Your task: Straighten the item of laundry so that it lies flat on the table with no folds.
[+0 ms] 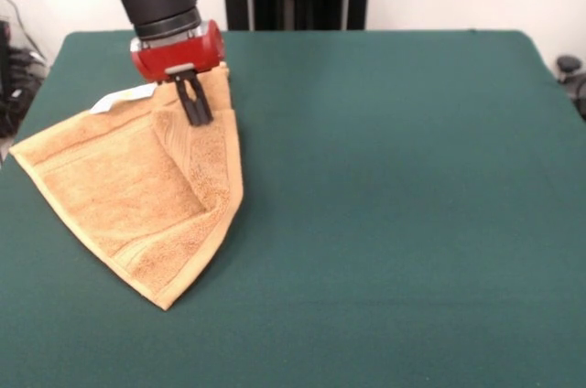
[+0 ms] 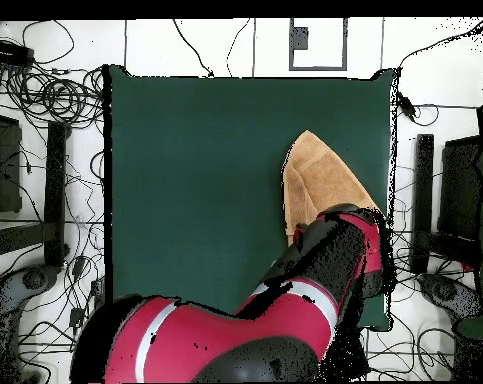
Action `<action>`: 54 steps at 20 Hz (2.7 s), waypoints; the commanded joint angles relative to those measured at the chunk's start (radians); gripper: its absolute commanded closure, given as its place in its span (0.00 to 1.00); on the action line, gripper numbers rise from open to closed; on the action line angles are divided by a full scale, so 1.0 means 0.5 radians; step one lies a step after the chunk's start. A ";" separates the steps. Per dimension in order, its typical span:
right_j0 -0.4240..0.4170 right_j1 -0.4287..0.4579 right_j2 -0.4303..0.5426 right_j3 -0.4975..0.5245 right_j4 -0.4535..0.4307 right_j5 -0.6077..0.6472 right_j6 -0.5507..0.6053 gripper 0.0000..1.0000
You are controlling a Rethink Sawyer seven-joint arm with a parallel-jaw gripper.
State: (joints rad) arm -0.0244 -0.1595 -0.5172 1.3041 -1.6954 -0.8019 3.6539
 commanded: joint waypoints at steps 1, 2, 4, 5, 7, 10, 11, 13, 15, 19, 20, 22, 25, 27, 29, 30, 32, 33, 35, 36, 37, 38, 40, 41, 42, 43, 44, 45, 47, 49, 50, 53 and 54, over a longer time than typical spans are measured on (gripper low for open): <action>-0.008 -0.046 0.330 0.098 0.107 -0.244 0.681 1.00; -0.022 -0.053 0.352 0.107 0.122 -0.273 0.678 1.00; -0.027 -0.055 0.368 0.119 0.142 -0.287 0.663 1.00; -0.029 -0.055 0.376 0.125 0.150 -0.294 0.656 1.00; -0.030 -0.053 0.387 0.135 0.163 -0.303 0.659 1.00; -0.046 -0.047 0.409 0.135 0.175 -0.324 0.687 1.00; -0.047 -0.045 0.411 0.134 0.176 -0.325 0.684 1.00; -0.034 -0.041 0.393 0.128 0.168 -0.303 0.688 1.00; 0.008 -0.034 0.342 0.117 0.144 -0.238 0.672 1.00; 0.064 -0.040 0.243 0.103 0.153 -0.066 0.505 1.00; 0.043 -0.064 0.241 0.113 0.221 0.019 0.352 1.00; -0.033 -0.120 0.277 0.159 0.420 0.163 0.021 1.00; -0.080 -0.134 0.292 0.190 0.543 0.154 -0.026 0.00; -0.085 -0.133 0.293 0.191 0.555 0.143 -0.016 0.00; -0.087 -0.128 0.289 0.190 0.566 0.136 -0.019 0.00; -0.095 -0.132 0.288 0.199 0.604 0.153 -0.073 0.00; -0.171 -0.199 0.286 0.295 0.973 0.228 -0.624 0.00; -0.194 -0.209 0.271 0.335 1.123 0.214 -0.797 0.00; -0.205 -0.192 0.140 0.447 1.627 0.071 -1.329 0.00; -0.198 -0.166 0.091 0.469 1.766 -0.006 -1.451 0.00; -0.190 -0.150 0.072 0.461 1.787 -0.029 -1.458 0.00; -0.183 -0.131 0.063 0.431 1.768 -0.039 -1.437 0.00; -0.169 -0.103 0.055 0.354 1.644 -0.022 -1.313 0.00; -0.165 -0.094 0.057 0.322 1.581 -0.019 -1.261 0.00; -0.170 -0.077 0.067 0.283 1.503 -0.024 -1.222 0.00; -0.178 -0.072 0.073 0.270 1.488 -0.034 -1.230 0.00; -0.191 -0.069 0.086 0.252 1.455 -0.039 -1.224 0.00; -0.201 -0.071 0.100 0.246 1.436 -0.034 -1.223 0.00; -0.216 -0.071 0.121 0.231 1.398 -0.030 -1.224 0.00; -0.217 -0.075 0.140 0.213 1.324 -0.015 -1.186 0.00; -0.195 -0.059 0.163 0.164 1.139 0.027 -0.961 0.00; -0.119 0.023 0.194 0.029 0.688 0.006 -0.408 0.00; -0.104 0.055 0.211 -0.013 0.565 -0.039 -0.257 0.00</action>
State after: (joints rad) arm -0.1276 -0.2557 -0.5482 1.3724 -1.2102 -0.7997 3.2084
